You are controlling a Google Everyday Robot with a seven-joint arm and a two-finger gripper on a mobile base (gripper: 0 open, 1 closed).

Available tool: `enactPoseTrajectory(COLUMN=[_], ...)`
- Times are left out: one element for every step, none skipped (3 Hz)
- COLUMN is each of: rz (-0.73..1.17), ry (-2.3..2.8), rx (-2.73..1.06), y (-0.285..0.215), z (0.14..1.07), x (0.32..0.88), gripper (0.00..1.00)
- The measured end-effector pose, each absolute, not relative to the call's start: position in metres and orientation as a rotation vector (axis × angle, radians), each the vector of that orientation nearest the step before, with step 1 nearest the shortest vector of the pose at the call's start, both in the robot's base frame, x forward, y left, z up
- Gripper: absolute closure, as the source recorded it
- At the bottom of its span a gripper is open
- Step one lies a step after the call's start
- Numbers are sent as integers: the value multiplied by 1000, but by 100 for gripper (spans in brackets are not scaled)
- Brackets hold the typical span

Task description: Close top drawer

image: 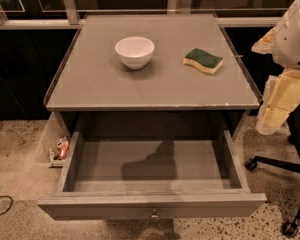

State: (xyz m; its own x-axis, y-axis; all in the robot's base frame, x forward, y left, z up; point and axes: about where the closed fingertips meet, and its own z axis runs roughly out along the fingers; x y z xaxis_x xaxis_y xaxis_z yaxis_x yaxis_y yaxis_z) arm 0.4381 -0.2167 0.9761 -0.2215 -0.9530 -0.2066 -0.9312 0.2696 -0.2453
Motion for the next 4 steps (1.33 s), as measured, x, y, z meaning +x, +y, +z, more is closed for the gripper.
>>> enactPoseTrajectory(rz=[-98,-50,18,90], ry=[2232,2182,2134,2126], rx=[-1725,-1749,-1797,-1827], y=[-217,-214,-213,-220], z=[976,962,926,874], x=[438,429,410,389], gripper=[0,0,0,18])
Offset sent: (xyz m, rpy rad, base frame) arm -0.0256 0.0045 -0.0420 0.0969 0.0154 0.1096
